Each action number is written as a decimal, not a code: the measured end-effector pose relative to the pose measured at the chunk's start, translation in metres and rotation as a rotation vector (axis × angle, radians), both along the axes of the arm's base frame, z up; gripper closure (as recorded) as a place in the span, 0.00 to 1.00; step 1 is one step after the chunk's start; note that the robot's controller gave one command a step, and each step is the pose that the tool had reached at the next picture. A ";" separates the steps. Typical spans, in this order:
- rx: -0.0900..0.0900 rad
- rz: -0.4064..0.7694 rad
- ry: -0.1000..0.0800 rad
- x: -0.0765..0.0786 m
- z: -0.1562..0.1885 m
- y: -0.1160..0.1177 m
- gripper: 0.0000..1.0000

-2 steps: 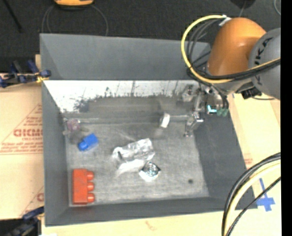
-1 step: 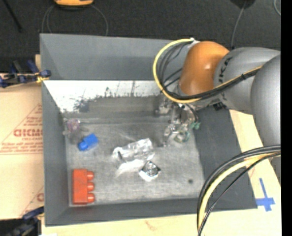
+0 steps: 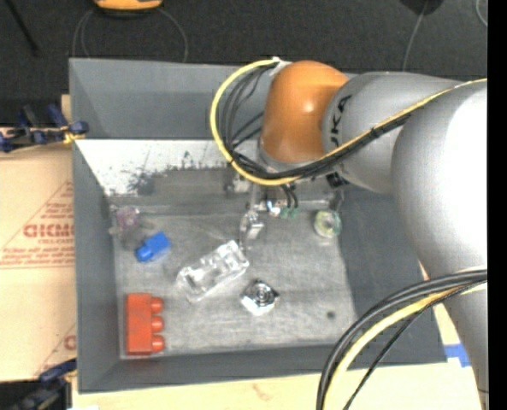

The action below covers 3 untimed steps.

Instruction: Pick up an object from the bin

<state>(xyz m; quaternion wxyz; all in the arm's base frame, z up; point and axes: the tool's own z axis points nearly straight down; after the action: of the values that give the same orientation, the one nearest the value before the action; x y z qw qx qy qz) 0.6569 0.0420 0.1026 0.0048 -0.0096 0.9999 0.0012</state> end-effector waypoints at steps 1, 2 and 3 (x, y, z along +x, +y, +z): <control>-0.005 0.182 0.006 -0.043 -0.002 0.001 0.00; -0.007 0.414 -0.016 -0.087 -0.024 0.004 0.00; -0.010 0.547 -0.014 -0.109 -0.027 0.041 0.00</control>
Offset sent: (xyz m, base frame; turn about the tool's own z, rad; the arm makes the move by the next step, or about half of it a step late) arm -0.0436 0.0023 -0.0026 -0.1829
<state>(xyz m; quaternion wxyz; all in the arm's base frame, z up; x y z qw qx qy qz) 0.5474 0.0827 0.0760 0.0112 -0.2796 0.9601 -0.0027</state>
